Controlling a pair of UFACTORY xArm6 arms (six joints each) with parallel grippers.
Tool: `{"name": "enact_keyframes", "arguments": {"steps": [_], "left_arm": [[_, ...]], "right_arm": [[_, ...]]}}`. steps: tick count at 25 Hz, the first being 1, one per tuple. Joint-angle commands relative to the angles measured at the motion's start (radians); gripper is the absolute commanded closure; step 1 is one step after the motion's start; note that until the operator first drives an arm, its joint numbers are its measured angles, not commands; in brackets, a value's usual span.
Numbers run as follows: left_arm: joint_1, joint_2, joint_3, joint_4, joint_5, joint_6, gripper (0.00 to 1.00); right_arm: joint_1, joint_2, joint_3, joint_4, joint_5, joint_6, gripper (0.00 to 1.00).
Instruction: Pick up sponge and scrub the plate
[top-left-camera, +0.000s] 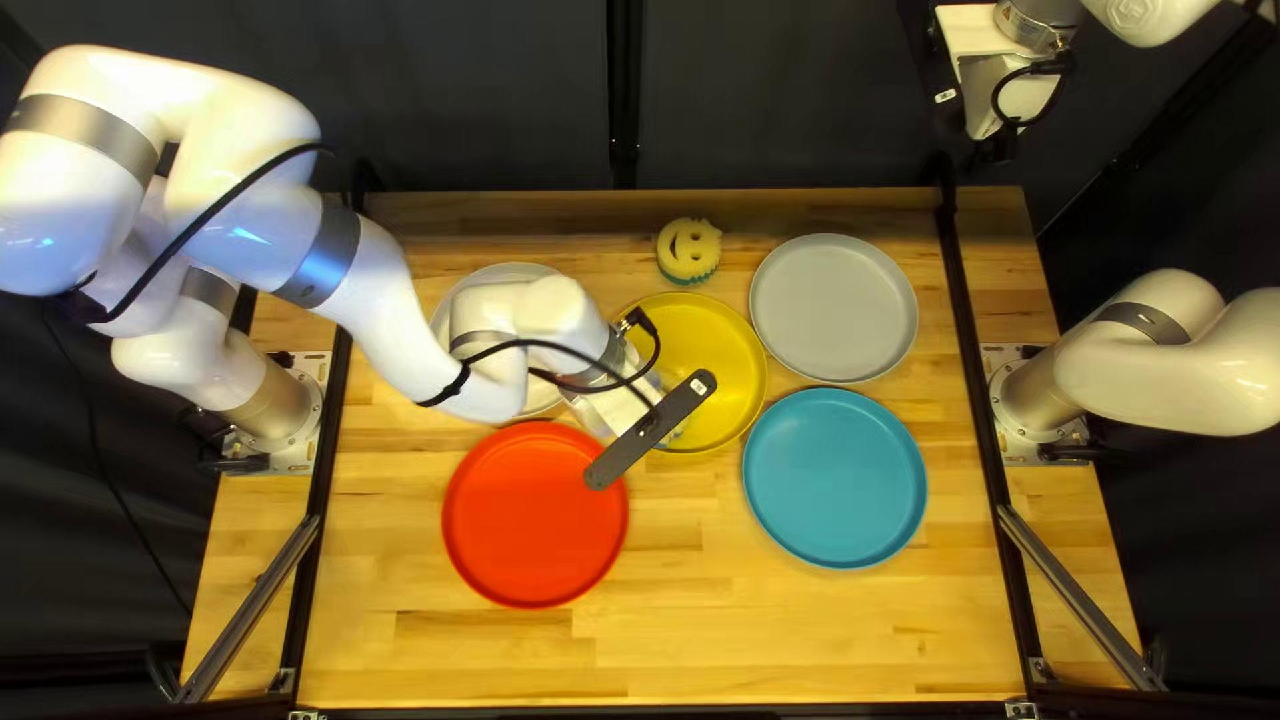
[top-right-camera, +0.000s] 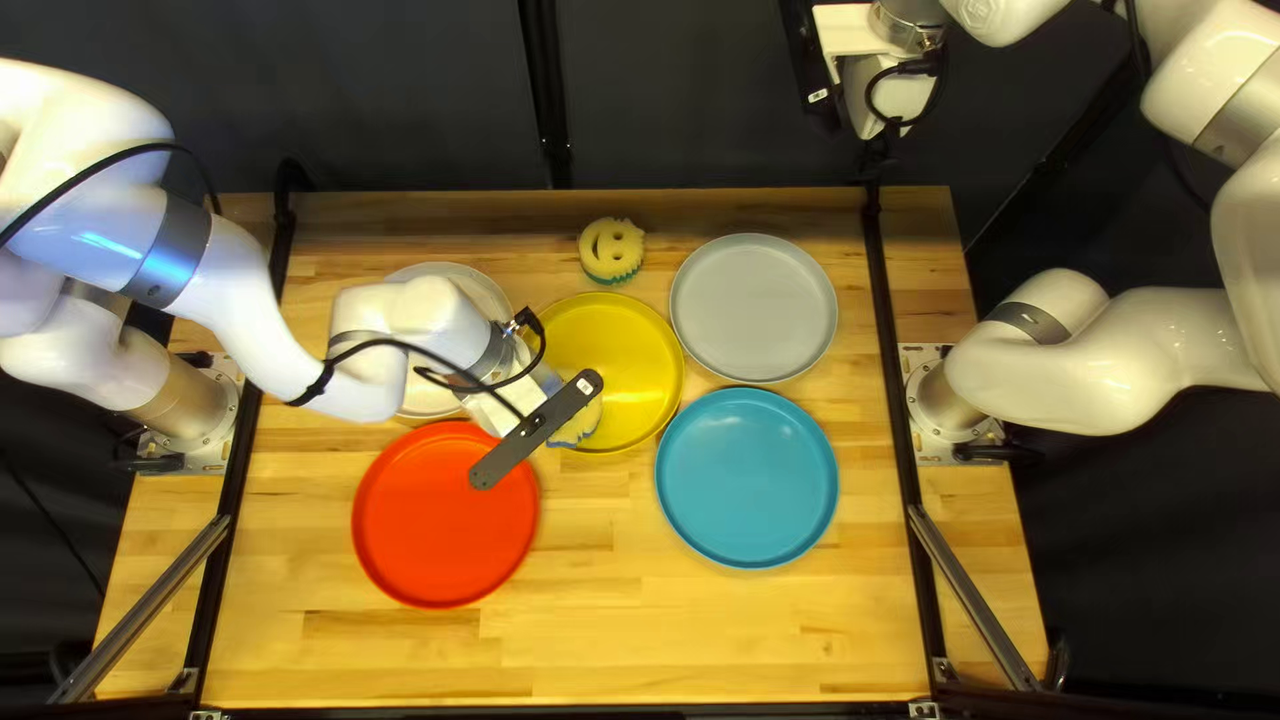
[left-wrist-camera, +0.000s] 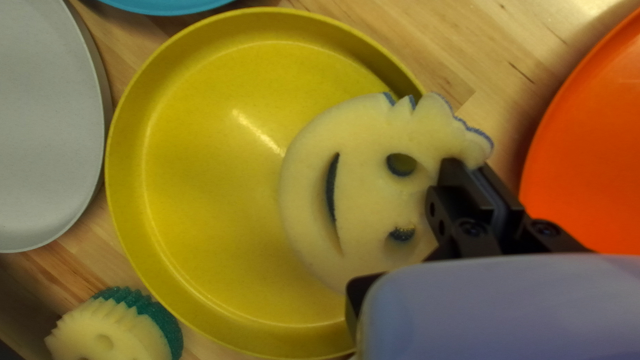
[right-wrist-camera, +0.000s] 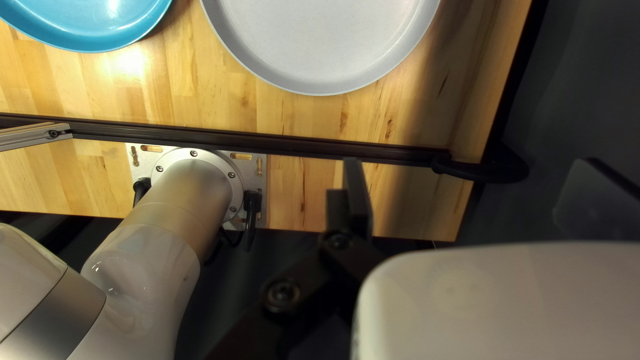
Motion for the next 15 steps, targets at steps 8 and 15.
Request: {"name": "enact_keyframes", "arguments": {"steps": [8,15], "left_arm": [[-0.162,-0.075,0.163,0.319,-0.081,-0.461,1.00],[-0.219,-0.082,0.220,0.414,-0.105,-0.627,1.00]], "right_arm": [[0.000,0.000,0.000,0.000,0.000,0.000,0.00],[0.000,0.000,0.000,0.000,0.000,0.000,0.00]]}}
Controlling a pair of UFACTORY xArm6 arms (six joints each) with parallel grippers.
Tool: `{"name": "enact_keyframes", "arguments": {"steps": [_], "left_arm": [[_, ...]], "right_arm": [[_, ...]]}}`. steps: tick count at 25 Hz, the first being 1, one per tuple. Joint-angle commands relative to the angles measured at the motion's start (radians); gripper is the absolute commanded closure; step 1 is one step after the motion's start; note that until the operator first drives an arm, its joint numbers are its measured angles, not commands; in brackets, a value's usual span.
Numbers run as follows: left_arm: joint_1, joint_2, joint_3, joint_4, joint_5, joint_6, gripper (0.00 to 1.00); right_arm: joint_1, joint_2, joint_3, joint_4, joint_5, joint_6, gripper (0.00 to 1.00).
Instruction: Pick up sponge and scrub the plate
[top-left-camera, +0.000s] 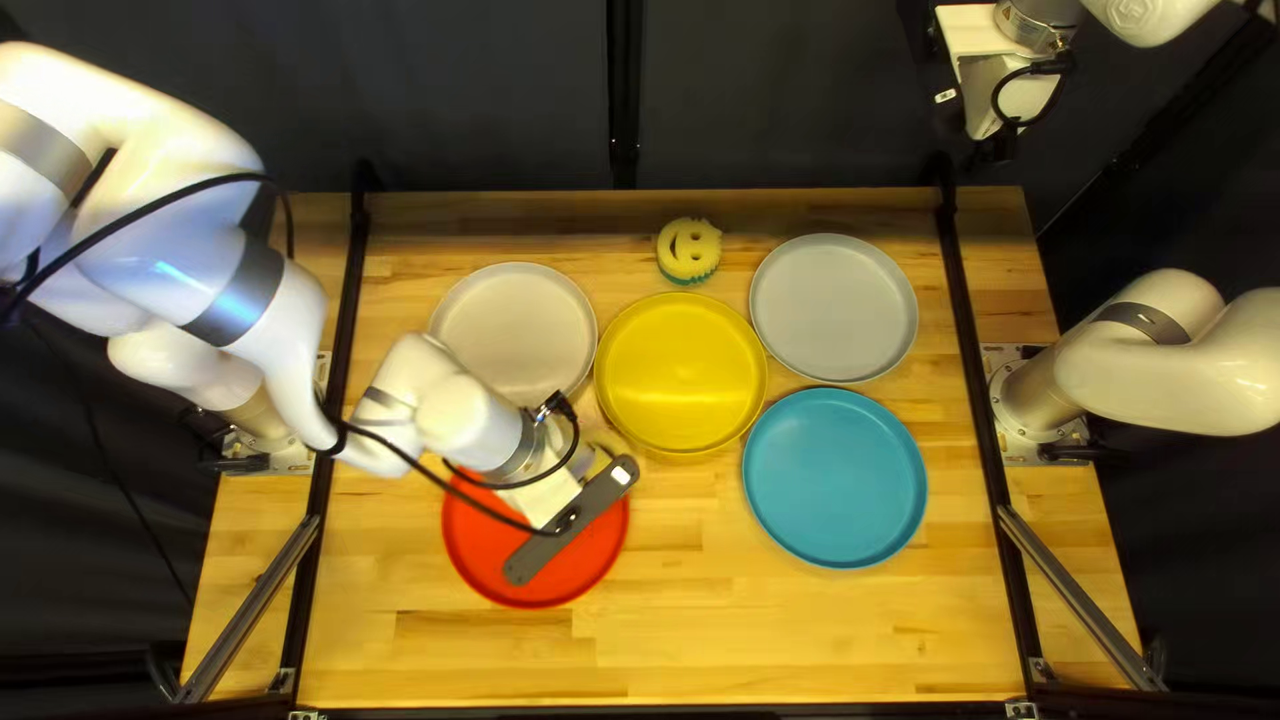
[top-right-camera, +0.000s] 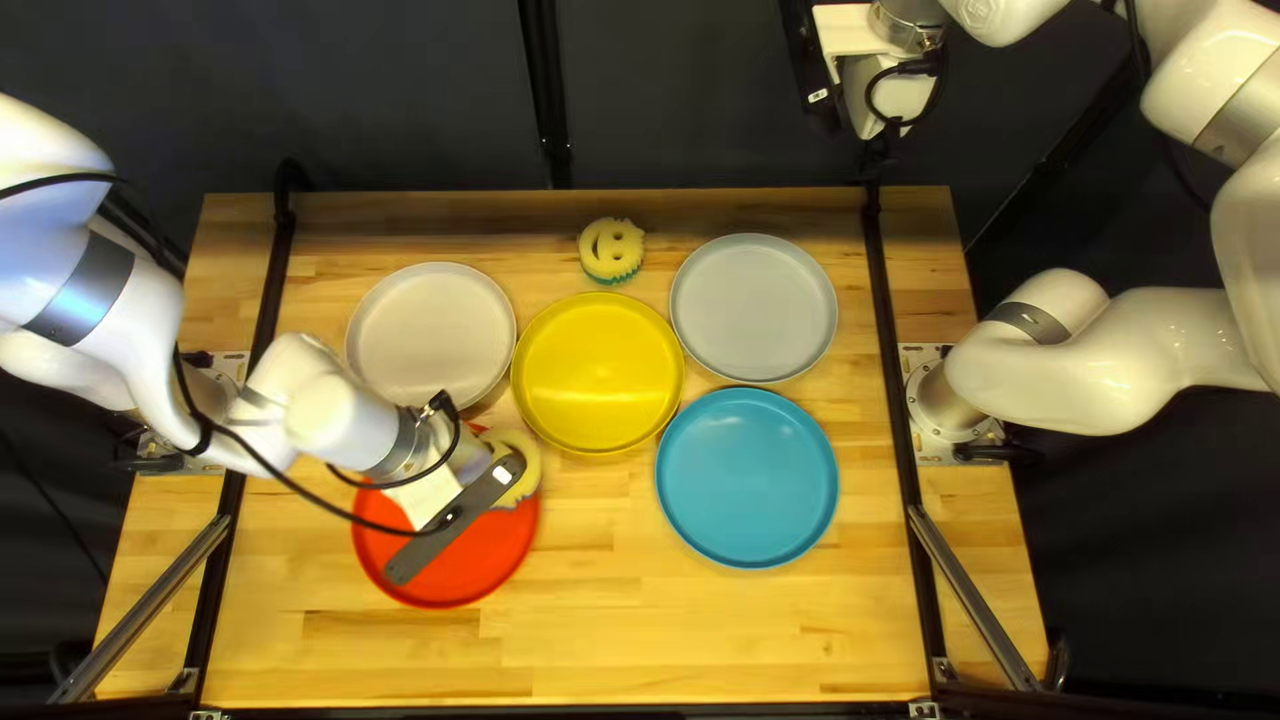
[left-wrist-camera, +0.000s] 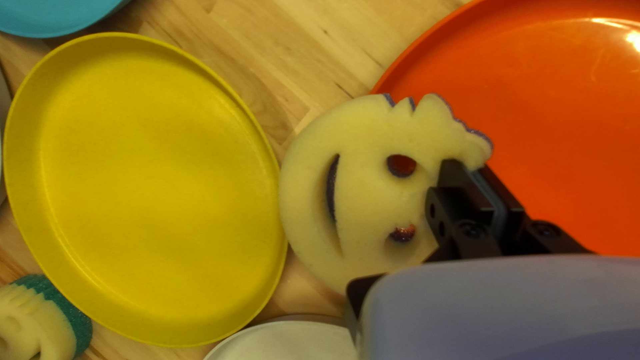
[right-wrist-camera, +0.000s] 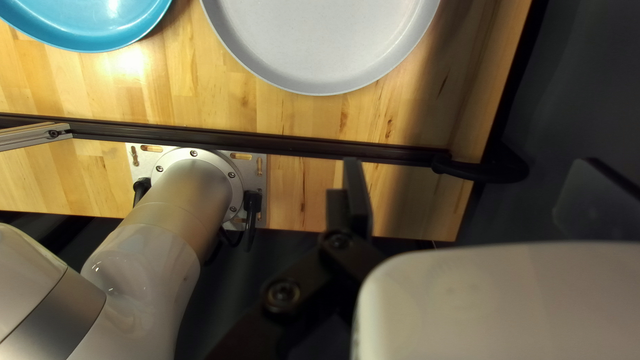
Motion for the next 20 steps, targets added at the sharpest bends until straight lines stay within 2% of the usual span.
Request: {"name": "enact_keyframes", "arguments": {"steps": [1,3,11,14,20], "left_arm": [[-0.028,-0.009,0.042,0.019,-0.019,-0.057,1.00],[-0.029,-0.014,0.051,-0.027,-0.020,-0.021,1.00],[-0.028,-0.018,0.056,-0.017,-0.022,-0.032,1.00],[-0.011,0.014,0.050,-0.040,-0.049,0.009,1.00],[-0.071,0.048,0.018,-0.020,-0.032,-0.046,1.00]], "right_arm": [[0.000,0.000,0.000,0.000,0.000,0.000,0.00],[0.000,0.000,0.000,0.000,0.000,0.000,0.00],[0.000,0.000,0.000,0.000,0.000,0.000,0.00],[0.000,0.000,0.000,0.000,0.000,0.000,0.00],[0.000,0.000,0.000,0.000,0.000,0.000,0.00]]}}
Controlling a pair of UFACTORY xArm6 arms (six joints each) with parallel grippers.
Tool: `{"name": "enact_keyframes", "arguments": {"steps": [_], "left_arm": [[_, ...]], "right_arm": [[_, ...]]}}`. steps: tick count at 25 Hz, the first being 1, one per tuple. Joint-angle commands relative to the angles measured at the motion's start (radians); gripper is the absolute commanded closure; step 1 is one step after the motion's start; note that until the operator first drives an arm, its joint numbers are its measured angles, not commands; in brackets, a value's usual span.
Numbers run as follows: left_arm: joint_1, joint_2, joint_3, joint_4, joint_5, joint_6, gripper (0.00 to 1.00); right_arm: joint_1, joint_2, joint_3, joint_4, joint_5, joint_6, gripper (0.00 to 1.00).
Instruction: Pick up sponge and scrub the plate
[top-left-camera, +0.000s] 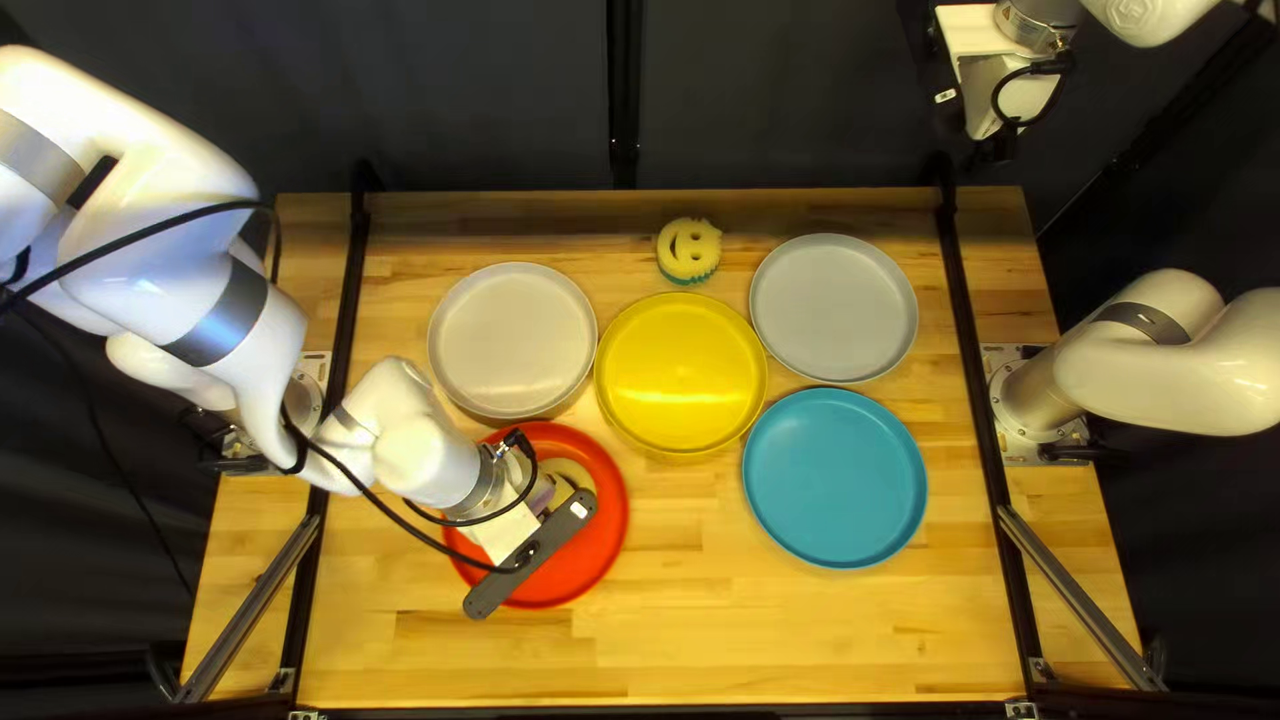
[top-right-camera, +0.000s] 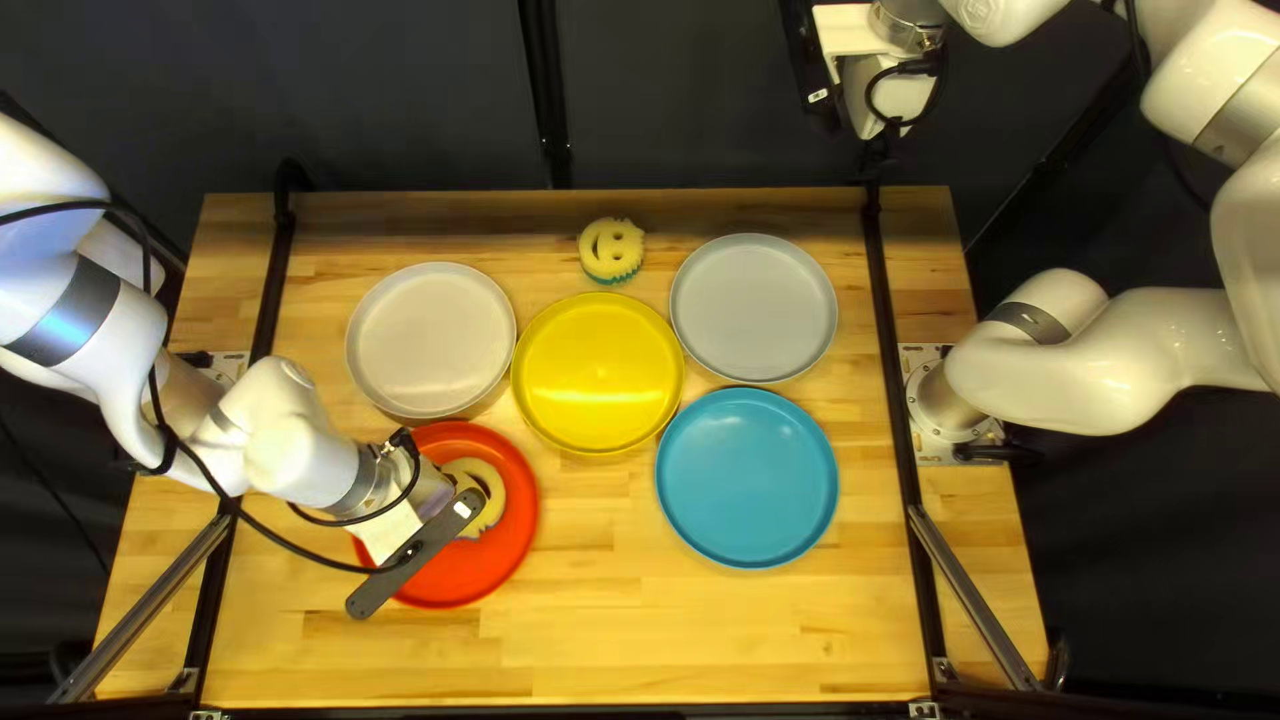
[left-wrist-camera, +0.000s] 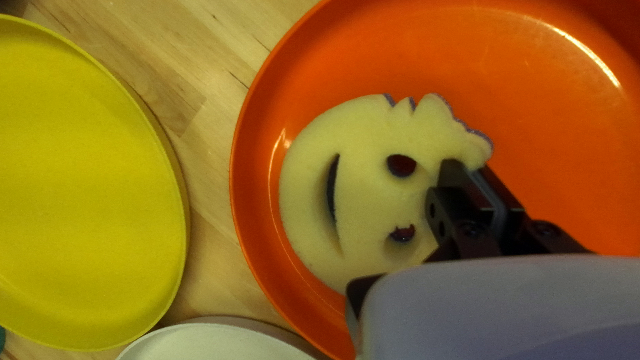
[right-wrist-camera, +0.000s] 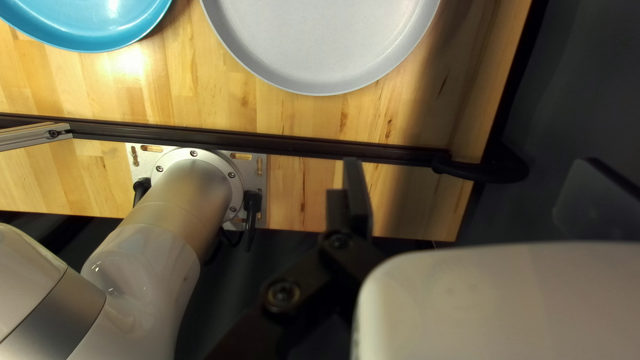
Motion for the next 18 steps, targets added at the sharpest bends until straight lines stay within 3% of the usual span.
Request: {"name": "enact_keyframes", "arguments": {"steps": [1,9,18], "left_arm": [[-0.057,0.015,-0.030,0.017,0.032,-0.054,1.00],[-0.163,0.037,-0.096,0.019,0.112,-0.129,1.00],[-0.084,0.128,-0.162,-0.010,0.067,-0.002,1.00]], "right_arm": [[0.000,0.000,0.000,0.000,0.000,0.000,0.00],[0.000,0.000,0.000,0.000,0.000,0.000,0.00],[0.000,0.000,0.000,0.000,0.000,0.000,0.00]]}}
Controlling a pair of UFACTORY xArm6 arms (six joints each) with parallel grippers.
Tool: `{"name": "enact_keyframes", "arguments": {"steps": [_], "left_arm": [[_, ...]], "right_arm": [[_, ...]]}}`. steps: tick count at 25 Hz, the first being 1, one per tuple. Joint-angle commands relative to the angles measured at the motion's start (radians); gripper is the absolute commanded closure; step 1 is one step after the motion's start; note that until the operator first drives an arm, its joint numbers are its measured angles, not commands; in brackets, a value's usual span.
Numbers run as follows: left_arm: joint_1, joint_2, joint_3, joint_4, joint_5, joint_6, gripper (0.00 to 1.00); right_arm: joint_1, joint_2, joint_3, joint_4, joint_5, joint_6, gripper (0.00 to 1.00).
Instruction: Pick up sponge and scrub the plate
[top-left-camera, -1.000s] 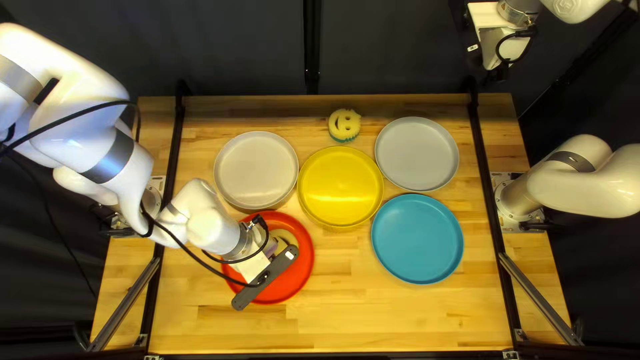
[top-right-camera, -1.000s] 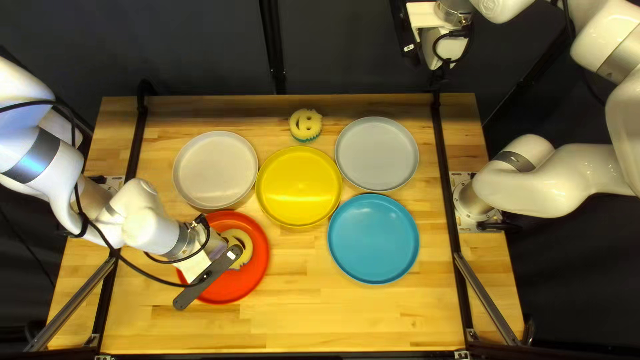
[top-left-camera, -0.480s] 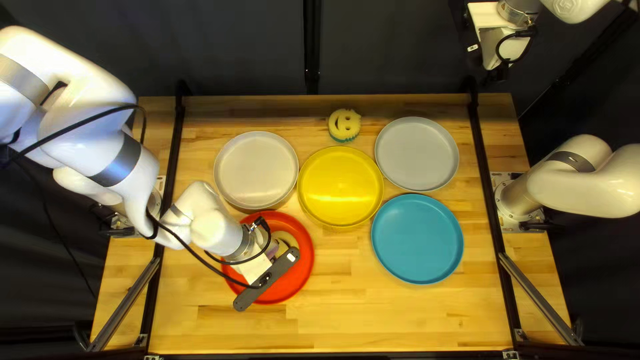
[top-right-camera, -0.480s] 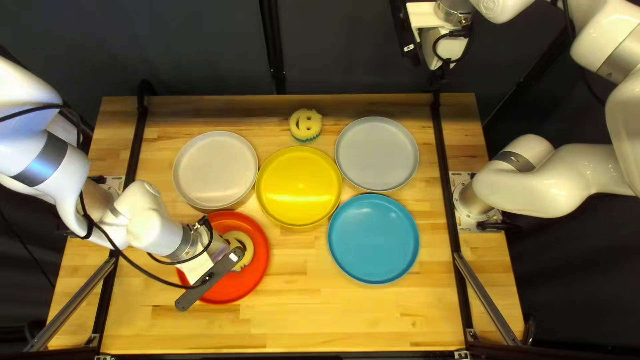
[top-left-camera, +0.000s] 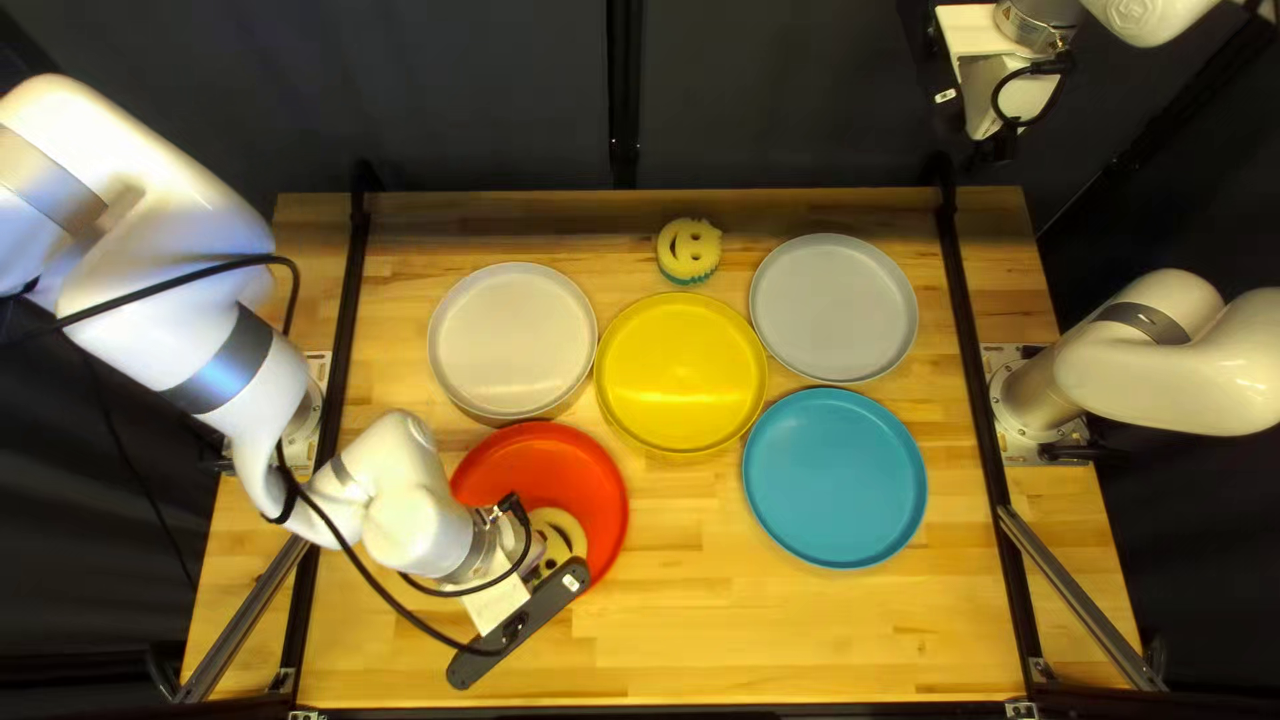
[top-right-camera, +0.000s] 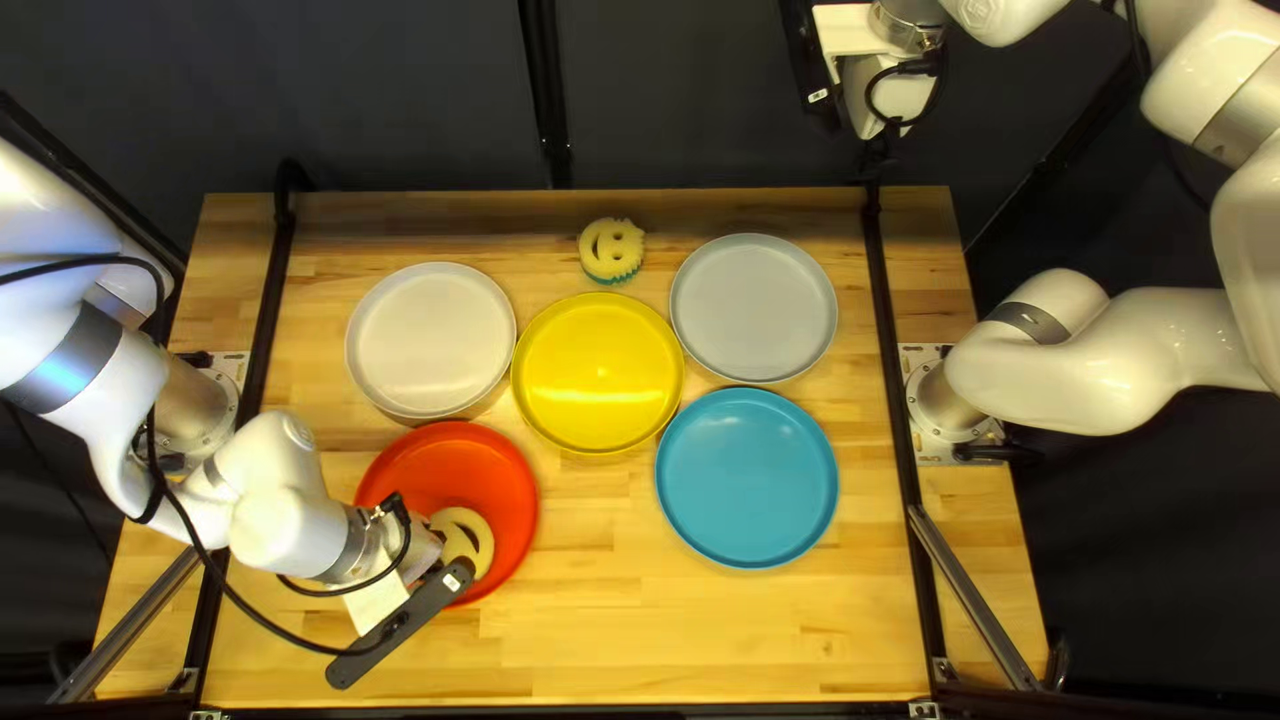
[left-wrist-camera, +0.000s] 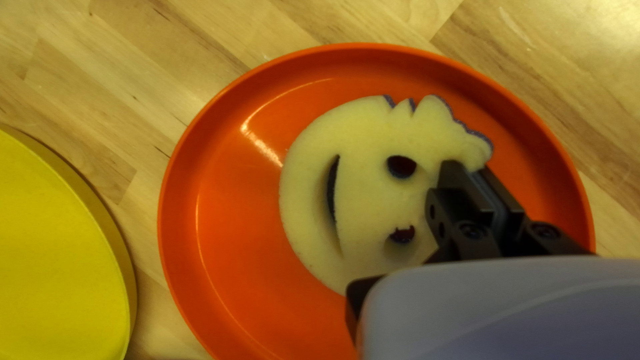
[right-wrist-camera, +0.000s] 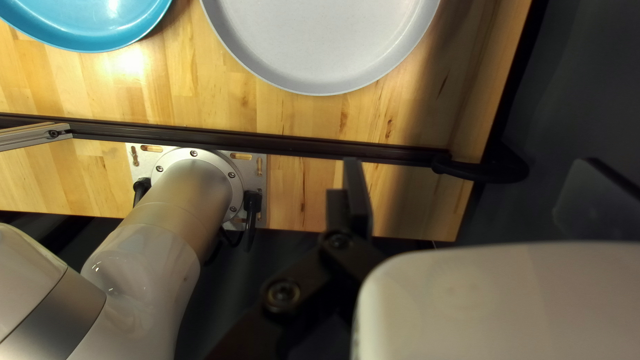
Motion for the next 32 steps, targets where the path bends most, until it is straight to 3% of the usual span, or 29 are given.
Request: {"name": "enact_keyframes", "arguments": {"steps": [1,5,22,26,32], "left_arm": [[0.048,0.038,-0.030,-0.018,-0.029,0.076,1.00],[0.057,0.054,-0.036,-0.013,-0.044,0.088,1.00],[-0.092,-0.109,0.145,0.024,-0.009,-0.165,1.00],[-0.087,-0.106,0.143,0.017,-0.011,-0.163,1.00],[0.031,-0.019,0.060,0.005,-0.050,-0.019,1.00]], "right_arm": [[0.000,0.000,0.000,0.000,0.000,0.000,0.00],[0.000,0.000,0.000,0.000,0.000,0.000,0.00],[0.000,0.000,0.000,0.000,0.000,0.000,0.00],[0.000,0.000,0.000,0.000,0.000,0.000,0.00],[0.000,0.000,0.000,0.000,0.000,0.000,0.00]]}}
